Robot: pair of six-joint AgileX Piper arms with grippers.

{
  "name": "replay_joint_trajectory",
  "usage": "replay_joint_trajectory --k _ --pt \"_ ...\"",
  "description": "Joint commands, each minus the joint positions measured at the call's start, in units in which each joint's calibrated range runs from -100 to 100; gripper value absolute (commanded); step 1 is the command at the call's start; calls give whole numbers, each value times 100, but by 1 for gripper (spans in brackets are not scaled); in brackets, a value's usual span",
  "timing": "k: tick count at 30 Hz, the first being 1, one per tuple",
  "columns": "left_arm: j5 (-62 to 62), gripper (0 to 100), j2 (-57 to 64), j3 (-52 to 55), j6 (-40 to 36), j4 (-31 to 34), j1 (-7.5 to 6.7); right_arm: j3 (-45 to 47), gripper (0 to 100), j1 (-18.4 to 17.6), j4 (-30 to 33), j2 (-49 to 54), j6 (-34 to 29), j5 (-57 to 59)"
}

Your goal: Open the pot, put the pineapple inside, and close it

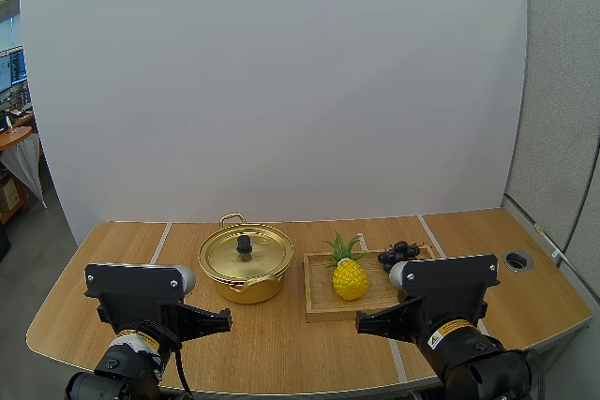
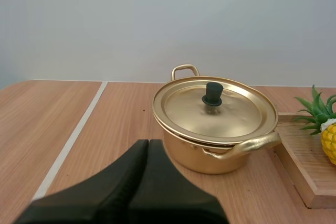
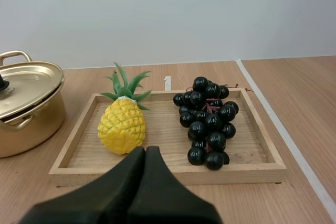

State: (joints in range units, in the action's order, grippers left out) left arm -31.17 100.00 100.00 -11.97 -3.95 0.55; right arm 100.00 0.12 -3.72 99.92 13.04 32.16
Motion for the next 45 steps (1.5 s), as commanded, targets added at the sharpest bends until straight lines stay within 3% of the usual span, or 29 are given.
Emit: replay_joint_trajectory --k 1,27,33,40,45 --pt "49 0 0 0 -60 -4 3 0 0 3 -1 8 43 -48" --pt "36 0 0 -83 -60 -4 3 0 0 3 -79 8 43 -137" --pt "-146 0 0 -1015 -60 -4 3 -940 0 3 -79 8 43 227" --pt "-171 0 0 -1895 -60 -4 3 -2180 0 3 -79 8 43 1422" --pt "-1193 0 0 -2559 -50 -4 3 -2883 0 3 -79 8 43 2304"
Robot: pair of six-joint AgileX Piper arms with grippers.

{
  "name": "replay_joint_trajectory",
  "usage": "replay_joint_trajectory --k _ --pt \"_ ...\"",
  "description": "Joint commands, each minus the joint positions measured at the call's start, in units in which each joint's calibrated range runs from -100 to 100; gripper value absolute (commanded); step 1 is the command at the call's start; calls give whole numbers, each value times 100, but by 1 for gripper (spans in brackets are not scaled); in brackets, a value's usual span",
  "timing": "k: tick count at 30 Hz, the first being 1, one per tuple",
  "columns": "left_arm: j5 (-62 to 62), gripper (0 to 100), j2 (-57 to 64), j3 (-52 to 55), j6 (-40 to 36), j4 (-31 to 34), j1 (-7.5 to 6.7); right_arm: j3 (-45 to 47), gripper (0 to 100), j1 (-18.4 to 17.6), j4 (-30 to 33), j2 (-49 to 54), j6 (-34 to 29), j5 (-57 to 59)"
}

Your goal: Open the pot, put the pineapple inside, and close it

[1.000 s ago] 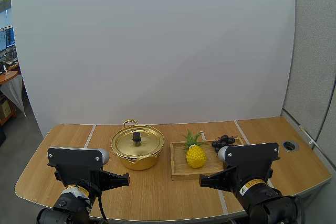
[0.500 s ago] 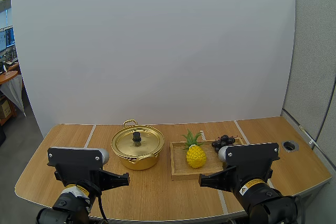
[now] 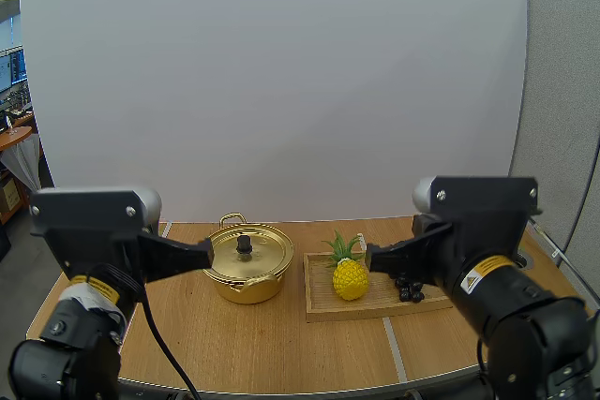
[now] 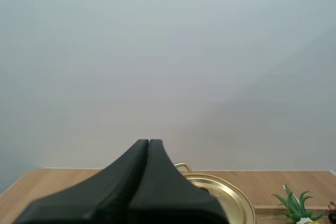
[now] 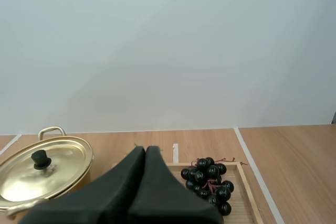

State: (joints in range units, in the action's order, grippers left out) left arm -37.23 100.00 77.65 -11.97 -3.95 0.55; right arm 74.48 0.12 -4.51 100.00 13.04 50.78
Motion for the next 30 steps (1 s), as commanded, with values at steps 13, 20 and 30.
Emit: replay_joint_trajectory --k 13,20,30 --pt "-2582 0 0 -1444 -19 -4 3 -850 0 3 -1 0 43 1466" --pt "-2387 0 0 -1444 197 -32 3 -850 0 3 -96 -25 43 1303" --pt "-1949 0 -1850 -1641 1088 -607 3 -850 0 3 -439 -2057 43 1405"
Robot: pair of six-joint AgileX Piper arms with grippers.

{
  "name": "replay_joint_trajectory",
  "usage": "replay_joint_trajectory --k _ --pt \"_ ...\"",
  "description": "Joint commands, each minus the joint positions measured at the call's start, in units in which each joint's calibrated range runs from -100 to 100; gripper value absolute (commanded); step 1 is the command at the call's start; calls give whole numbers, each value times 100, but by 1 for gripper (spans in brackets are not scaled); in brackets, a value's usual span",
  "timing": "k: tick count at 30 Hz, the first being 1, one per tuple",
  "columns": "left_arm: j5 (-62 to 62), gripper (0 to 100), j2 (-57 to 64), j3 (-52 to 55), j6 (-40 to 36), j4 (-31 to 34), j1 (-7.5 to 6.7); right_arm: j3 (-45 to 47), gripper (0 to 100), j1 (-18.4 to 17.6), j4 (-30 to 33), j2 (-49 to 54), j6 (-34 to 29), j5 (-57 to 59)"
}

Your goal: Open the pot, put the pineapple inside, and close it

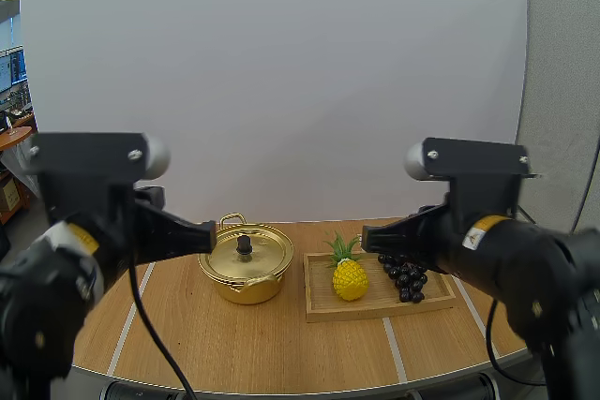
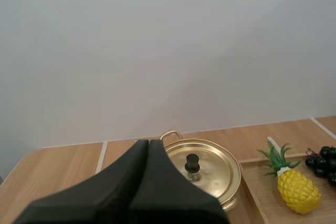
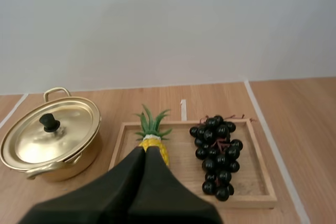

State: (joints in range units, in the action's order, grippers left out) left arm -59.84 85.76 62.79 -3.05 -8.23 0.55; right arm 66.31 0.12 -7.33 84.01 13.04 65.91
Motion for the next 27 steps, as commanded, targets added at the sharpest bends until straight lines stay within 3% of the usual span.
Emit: replay_joint_trajectory --k 1,9,16,18,21,23,25,27 --pt "330 0 -678 -234 210 -183 3 -32 0 3 -197 -684 43 -194" --pt "908 0 -2547 -753 210 -319 3 -32 0 3 -210 -1977 101 -1250" --pt "1261 0 -3674 -945 210 -481 3 -32 0 3 -210 -2396 291 -1704" --pt "1298 5 -3884 -961 210 -524 3 -32 17 3 -210 -2405 301 -1792" --pt "1468 30 -4043 -961 200 -533 3 -32 46 3 -210 -2405 448 -1901" --pt "1481 59 -4057 -961 200 -533 3 -32 65 3 -210 -2393 448 -1901" --pt "1463 95 -4057 -961 237 -521 3 -32 83 3 -245 -2378 448 -1901" --pt "1403 100 -4057 -961 447 -521 3 -32 100 3 -315 -2378 448 -1901"
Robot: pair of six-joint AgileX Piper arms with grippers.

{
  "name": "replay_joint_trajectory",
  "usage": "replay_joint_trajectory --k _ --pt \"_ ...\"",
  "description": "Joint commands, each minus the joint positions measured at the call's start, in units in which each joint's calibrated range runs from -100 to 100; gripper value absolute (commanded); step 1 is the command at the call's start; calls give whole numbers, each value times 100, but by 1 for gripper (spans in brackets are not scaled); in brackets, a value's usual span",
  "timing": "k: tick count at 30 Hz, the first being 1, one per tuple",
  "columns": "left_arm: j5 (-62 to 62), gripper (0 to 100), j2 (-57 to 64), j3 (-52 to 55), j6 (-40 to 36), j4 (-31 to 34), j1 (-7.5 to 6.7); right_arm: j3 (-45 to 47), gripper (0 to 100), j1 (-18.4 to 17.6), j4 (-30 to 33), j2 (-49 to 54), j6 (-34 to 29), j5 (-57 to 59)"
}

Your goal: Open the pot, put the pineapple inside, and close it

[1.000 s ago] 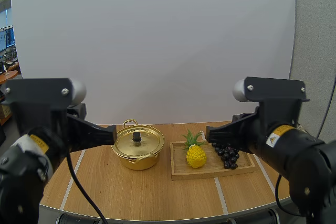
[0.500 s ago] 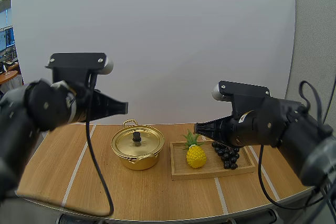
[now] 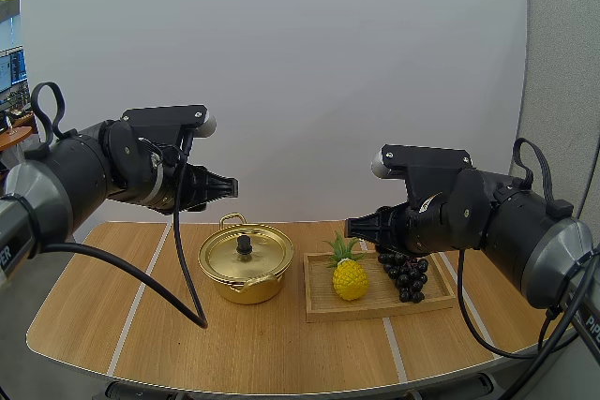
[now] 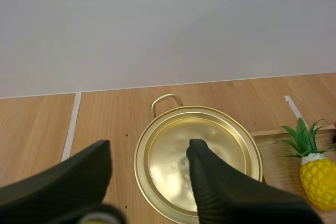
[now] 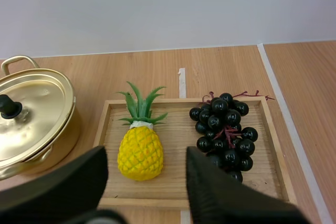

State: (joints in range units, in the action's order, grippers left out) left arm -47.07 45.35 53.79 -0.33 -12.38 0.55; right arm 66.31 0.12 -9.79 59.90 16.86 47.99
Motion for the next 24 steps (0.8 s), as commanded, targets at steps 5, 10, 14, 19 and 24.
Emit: replay_joint_trajectory --k 5,10,14,19,24 --pt "53 100 -19 -61 709 -106 3 -32 100 3 -70 33 67 -109" --pt "-357 100 -139 -187 1857 -582 3 -32 100 3 -70 33 67 -109" --pt "-1304 100 -696 -625 2711 -1309 -14 -32 100 3 -70 33 67 -109" --pt "-1648 100 -1707 -1152 2988 -1351 -14 -32 100 3 -70 33 67 -109" --pt "-1799 100 -2617 -1529 3014 -1116 -212 -32 100 3 -70 33 67 -109"
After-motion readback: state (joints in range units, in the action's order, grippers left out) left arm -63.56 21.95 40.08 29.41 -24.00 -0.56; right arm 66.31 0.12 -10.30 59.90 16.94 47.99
